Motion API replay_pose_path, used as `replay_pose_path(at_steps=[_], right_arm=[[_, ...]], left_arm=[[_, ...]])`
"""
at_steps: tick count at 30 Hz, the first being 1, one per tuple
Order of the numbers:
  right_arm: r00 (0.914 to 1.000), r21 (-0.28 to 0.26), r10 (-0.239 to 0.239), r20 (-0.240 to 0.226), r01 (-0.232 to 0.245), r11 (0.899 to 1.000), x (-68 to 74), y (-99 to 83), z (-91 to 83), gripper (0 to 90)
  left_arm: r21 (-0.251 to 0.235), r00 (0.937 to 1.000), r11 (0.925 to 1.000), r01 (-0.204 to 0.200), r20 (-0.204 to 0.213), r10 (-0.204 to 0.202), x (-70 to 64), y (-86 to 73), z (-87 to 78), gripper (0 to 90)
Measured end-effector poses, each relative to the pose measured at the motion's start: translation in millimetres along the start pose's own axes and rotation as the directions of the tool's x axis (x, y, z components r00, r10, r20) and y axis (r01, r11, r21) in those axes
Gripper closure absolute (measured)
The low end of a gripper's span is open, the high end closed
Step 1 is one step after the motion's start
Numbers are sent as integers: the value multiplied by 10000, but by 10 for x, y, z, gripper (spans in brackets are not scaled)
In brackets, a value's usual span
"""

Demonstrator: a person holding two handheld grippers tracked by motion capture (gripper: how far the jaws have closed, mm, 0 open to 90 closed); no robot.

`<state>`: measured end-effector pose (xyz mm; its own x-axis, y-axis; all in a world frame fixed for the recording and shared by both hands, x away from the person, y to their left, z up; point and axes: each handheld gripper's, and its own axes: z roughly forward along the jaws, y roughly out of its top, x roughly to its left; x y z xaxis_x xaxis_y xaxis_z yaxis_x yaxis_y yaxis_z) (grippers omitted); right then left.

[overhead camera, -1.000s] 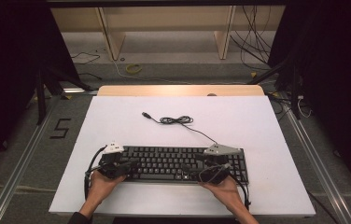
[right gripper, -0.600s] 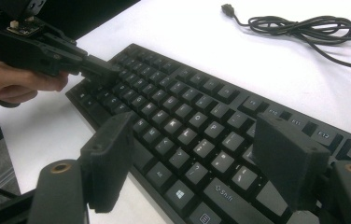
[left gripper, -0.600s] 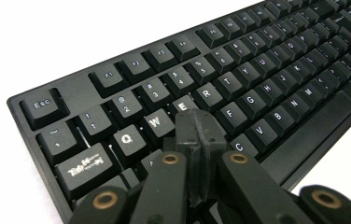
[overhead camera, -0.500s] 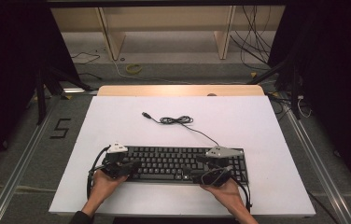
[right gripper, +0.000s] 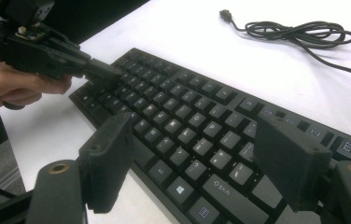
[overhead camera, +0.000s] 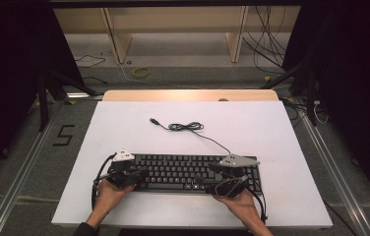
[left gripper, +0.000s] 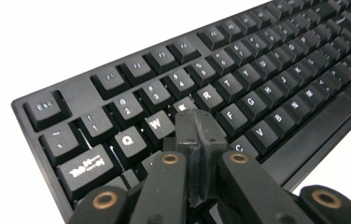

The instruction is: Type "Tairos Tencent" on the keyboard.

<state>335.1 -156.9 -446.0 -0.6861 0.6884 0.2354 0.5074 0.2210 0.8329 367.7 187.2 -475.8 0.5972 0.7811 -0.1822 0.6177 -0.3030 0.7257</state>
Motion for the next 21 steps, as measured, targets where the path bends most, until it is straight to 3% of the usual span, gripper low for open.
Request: replay_pose_path(at_steps=[10, 21], right_arm=[[10000, 32, -38, 12, 38, 10000, -1, -3, 11, 287], [10000, 92, -51, -1, 51, 9999, -6, -11, 26, 286]], left_arm=[[-507, 9996, 9985, 191, 209, -180, -15, 9, -75, 794], [-988, 9976, 9933, 605, 404, -567, -3, 24, -137, 548]])
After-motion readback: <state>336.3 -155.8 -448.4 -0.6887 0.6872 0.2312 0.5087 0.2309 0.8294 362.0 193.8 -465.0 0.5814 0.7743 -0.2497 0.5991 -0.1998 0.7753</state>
